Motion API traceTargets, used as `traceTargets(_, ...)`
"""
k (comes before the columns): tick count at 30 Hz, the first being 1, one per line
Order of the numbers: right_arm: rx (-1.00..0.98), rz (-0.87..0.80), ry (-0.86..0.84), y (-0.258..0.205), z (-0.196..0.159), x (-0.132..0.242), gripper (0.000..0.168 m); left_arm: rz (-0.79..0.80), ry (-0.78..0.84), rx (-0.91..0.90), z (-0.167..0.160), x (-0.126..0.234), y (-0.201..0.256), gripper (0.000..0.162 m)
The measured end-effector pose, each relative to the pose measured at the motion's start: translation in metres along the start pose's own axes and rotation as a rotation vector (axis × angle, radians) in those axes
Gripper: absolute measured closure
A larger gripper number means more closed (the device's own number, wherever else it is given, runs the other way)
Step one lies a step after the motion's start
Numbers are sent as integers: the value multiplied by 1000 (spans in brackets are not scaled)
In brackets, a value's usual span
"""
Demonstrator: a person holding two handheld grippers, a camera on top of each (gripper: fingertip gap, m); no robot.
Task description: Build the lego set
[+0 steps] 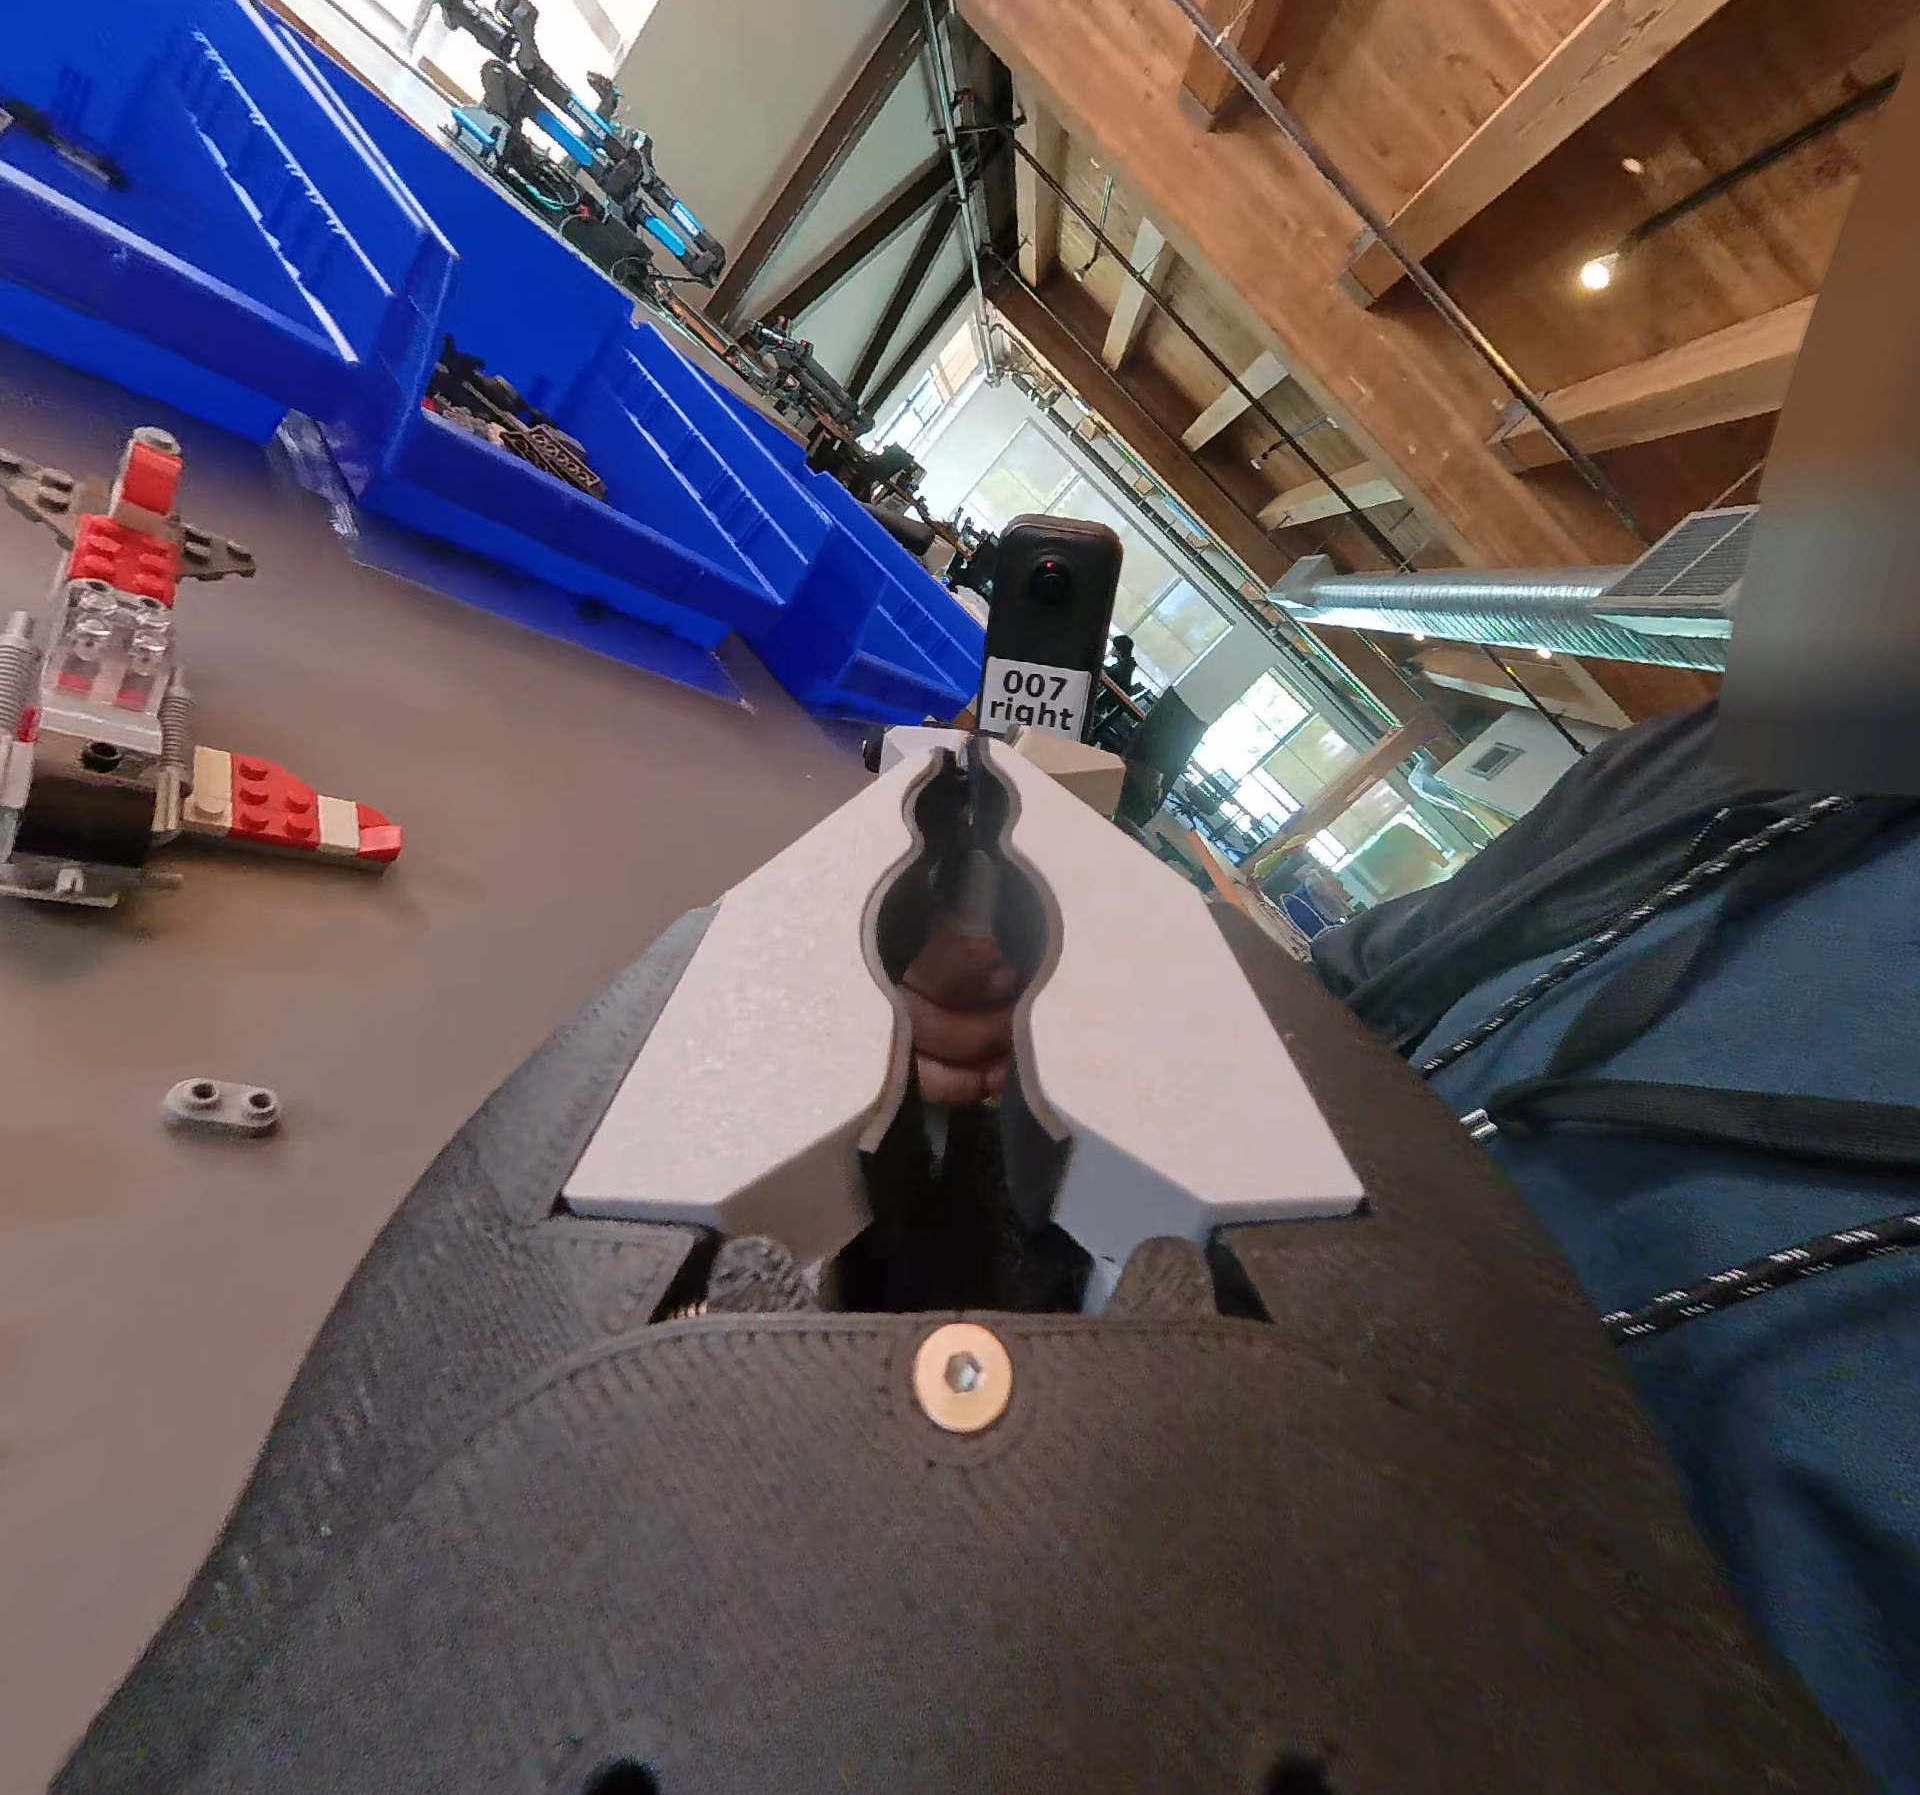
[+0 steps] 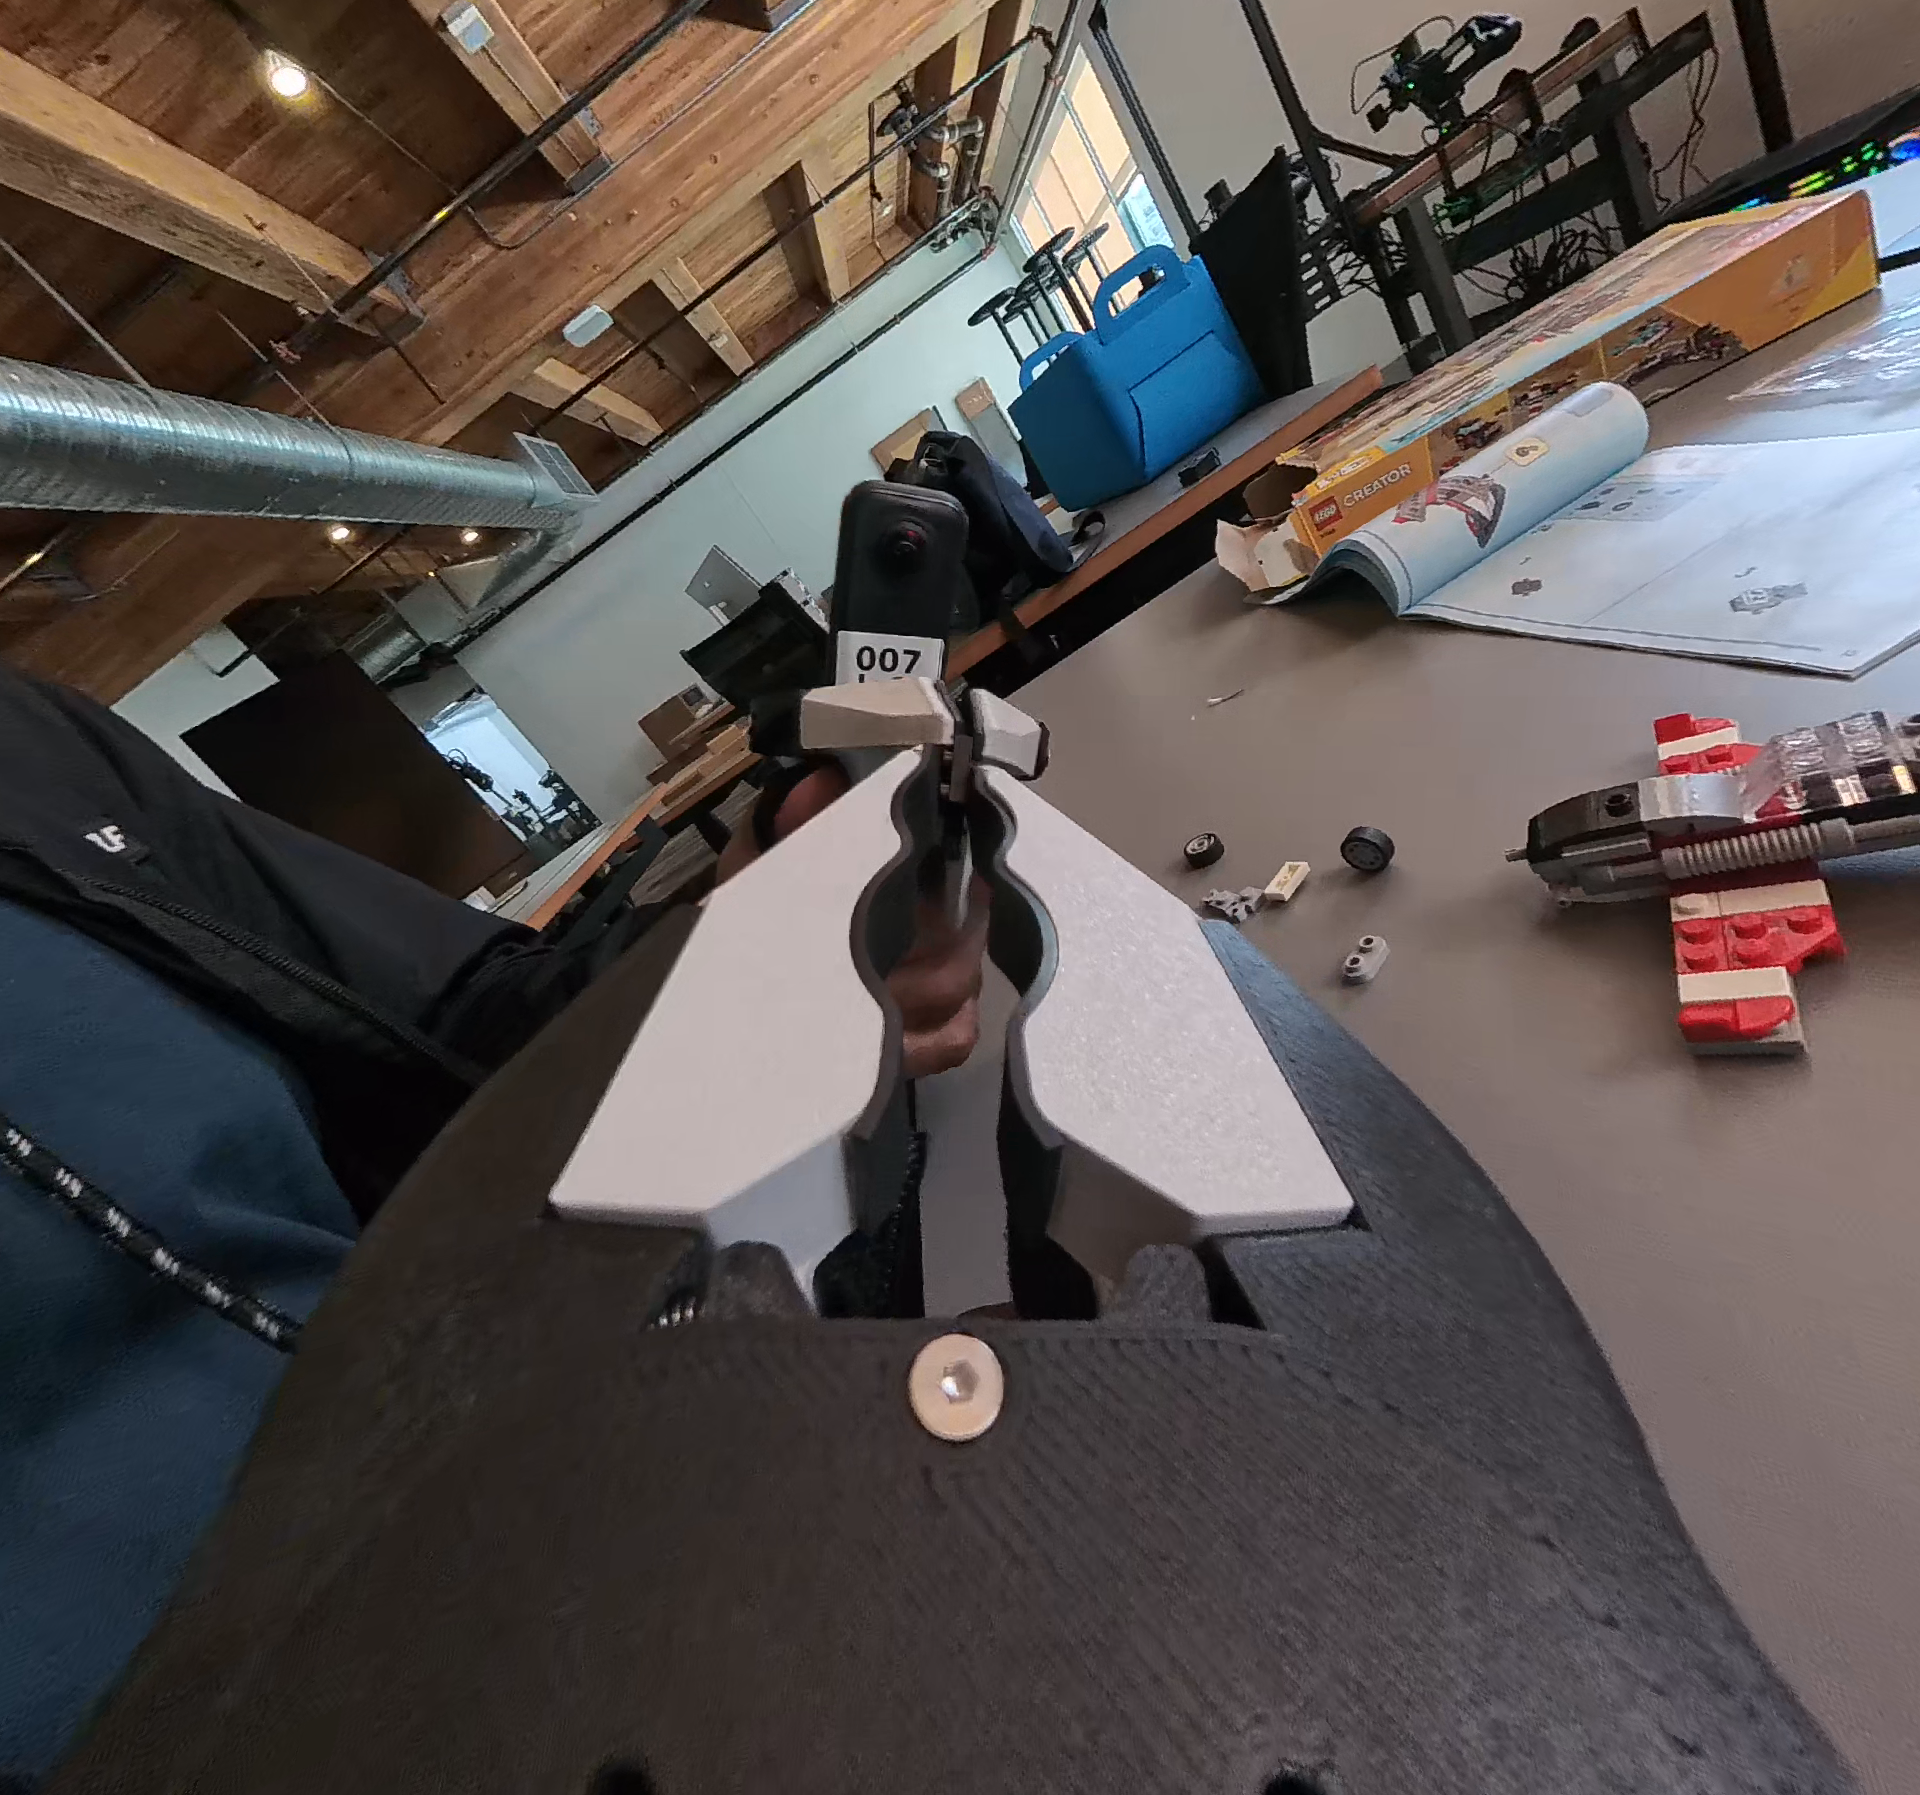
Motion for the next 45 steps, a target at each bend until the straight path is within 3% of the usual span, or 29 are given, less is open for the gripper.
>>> traceTargets(14,9,-123,39,9,3,9,153,137,159,80,2,8,-10,161)
traceTargets(26,197,-304,-13,-8,-8,-10,152,380,279,-142,-6,3,8,161)
traceTargets(45,264,-388,-9,-10,-2,-2,157,369,226,-94,-19,-7,9,162)
Point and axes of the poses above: each gripper's, where its closed fingertips meet, x back along the fingers, z out of its top, y = z × x across the jaws, the point moved 10 cm from there along x, back along the fingers, and after that the axes turned 10 degrees about z, right-handed, at the moved point
